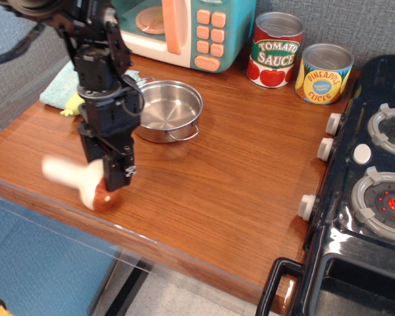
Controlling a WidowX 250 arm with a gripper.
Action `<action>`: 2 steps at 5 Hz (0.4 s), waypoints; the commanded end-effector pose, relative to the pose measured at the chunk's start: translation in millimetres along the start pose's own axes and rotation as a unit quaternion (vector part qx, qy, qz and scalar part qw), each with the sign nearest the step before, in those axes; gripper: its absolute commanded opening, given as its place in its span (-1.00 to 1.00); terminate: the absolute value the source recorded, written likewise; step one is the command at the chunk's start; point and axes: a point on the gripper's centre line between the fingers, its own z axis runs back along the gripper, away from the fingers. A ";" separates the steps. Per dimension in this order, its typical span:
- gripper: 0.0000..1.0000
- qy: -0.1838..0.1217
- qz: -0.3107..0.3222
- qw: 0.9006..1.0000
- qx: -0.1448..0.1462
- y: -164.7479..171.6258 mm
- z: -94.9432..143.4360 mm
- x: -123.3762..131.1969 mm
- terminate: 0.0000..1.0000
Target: Move the mushroom to the right of the pot
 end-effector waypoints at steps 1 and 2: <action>-1.00 -0.023 0.024 0.999 0.006 21.0 20.6 4.0 -1.00; -1.00 -0.040 0.012 0.999 0.013 19.3 37.7 13.3 -1.00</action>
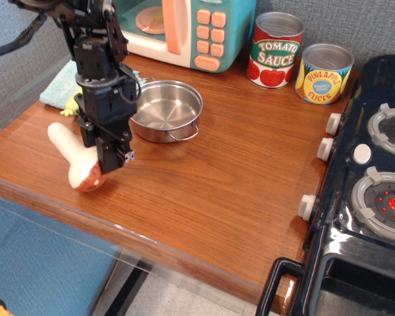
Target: Move the mushroom to the right of the pot
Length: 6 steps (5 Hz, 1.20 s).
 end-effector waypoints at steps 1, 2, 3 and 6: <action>-1.00 -0.060 -0.030 0.997 0.032 -0.4 46.6 26.2 -1.00; -1.00 -0.108 -0.063 0.992 0.027 -24.7 73.0 76.2 -1.00; -1.00 -0.125 -0.084 0.988 0.039 -57.3 84.7 125.4 -1.00; 1.00 -0.110 -0.091 0.989 0.049 -84.2 70.0 195.2 -1.00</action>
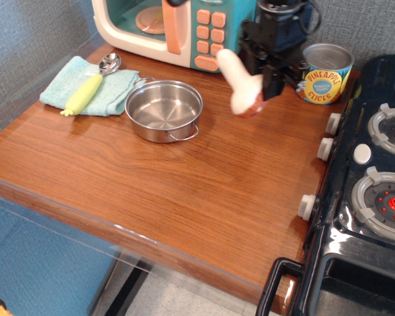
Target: Move the mushroom to the right of the pot
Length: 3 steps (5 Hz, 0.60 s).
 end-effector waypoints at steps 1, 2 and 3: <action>1.00 -0.023 -0.003 1.000 0.017 5.6 14.4 9.0 -1.00; 1.00 -0.032 0.000 0.999 0.017 5.0 13.8 9.9 -1.00; 1.00 -0.035 0.030 0.999 0.013 2.5 13.0 9.3 -1.00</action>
